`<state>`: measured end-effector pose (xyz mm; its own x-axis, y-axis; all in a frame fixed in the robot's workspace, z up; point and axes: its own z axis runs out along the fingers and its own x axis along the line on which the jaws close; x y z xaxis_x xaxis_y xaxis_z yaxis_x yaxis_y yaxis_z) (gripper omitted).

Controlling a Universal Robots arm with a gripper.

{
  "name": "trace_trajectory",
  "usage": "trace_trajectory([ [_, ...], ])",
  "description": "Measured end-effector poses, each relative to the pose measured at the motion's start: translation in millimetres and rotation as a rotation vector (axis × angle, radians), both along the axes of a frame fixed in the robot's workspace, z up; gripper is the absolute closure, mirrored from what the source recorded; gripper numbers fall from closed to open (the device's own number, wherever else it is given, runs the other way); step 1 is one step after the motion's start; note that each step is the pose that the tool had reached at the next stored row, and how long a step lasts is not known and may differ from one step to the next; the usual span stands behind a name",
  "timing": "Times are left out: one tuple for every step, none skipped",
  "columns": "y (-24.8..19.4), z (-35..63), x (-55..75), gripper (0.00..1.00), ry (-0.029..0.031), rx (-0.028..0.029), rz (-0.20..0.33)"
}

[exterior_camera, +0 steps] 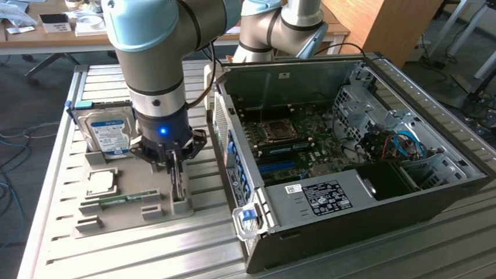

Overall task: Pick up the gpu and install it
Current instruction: 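Pick up the gpu and move the gpu toward the slot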

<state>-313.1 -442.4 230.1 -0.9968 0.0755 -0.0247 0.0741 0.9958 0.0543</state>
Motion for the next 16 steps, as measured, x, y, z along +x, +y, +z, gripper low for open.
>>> trace_trajectory([
  [0.0,1.2,0.0,0.73,0.0001,0.0,0.0],
  [0.0,2.5,0.0,0.73,0.0001,0.0001,0.0],
  [0.0,3.9,0.1,0.73,0.0,0.0001,0.0],
  [0.0,5.5,0.1,0.73,0.0001,0.0001,0.0],
  [0.0,7.2,0.1,0.73,0.0,0.0001,0.0],
  [0.0,8.9,0.1,0.73,0.0001,0.0001,0.0],
  [0.0,10.1,0.1,0.73,0.0001,0.0001,0.0],
  [0.0,10.3,0.2,0.73,0.0,0.0002,0.0],
  [0.0,10.3,0.1,0.73,-0.0001,0.0002,0.0],
  [0.0,10.3,0.1,0.73,0.0,0.0002,0.0],
  [0.0,10.3,0.1,0.73,0.0,0.0003,0.0],
  [0.0,10.3,0.2,0.73,-0.0001,0.0003,0.0],
  [0.0,10.3,0.1,0.73,0.0,0.0002,0.0],
  [0.0,10.4,0.1,0.73,0.0,0.0004,0.0],
  [0.0,10.7,0.1,0.73,0.0001,0.0006,0.0],
  [0.0,11.5,0.1,0.73,0.0003,0.0004,0.0],
])
